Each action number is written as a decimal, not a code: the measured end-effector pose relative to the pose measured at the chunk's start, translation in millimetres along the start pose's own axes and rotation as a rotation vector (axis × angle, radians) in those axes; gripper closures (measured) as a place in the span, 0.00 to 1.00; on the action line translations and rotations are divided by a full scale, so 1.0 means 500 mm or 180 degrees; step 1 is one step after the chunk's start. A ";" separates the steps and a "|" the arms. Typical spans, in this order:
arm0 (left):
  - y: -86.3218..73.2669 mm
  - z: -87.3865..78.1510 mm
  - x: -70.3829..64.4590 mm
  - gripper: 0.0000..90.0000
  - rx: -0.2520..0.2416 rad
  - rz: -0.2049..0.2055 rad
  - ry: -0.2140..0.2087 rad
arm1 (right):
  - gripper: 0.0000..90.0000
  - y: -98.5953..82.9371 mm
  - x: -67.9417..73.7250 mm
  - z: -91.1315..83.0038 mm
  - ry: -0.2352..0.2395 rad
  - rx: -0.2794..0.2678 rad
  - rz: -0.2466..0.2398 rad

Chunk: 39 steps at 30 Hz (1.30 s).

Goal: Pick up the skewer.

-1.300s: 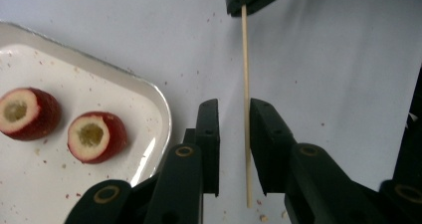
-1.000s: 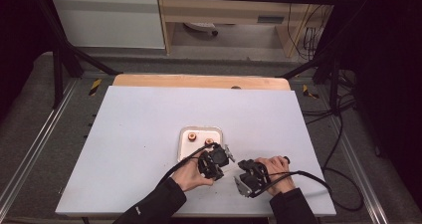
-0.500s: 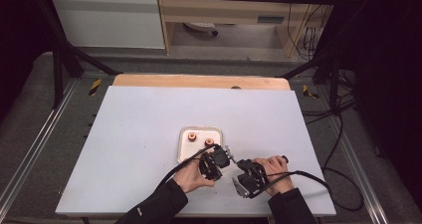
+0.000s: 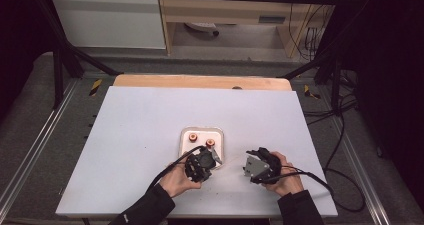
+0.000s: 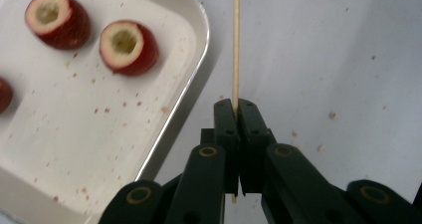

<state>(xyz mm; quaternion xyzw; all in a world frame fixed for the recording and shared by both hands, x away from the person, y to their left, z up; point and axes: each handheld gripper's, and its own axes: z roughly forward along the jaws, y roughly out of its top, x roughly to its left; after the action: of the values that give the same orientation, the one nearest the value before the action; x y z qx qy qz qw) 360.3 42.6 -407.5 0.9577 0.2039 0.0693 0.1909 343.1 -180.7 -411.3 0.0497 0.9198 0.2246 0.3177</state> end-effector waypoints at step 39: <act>-0.237 -0.080 0.040 0.98 -0.1235 -0.0881 0.0439 | 0.04 0.000 -0.063 0.023 0.0675 0.0011 0.2791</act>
<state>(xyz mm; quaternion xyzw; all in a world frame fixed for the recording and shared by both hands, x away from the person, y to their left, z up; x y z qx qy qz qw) 327.1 164.3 -416.4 0.8591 0.3286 0.1455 0.3645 375.0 -183.7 -401.9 0.4120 0.8397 0.3403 0.0965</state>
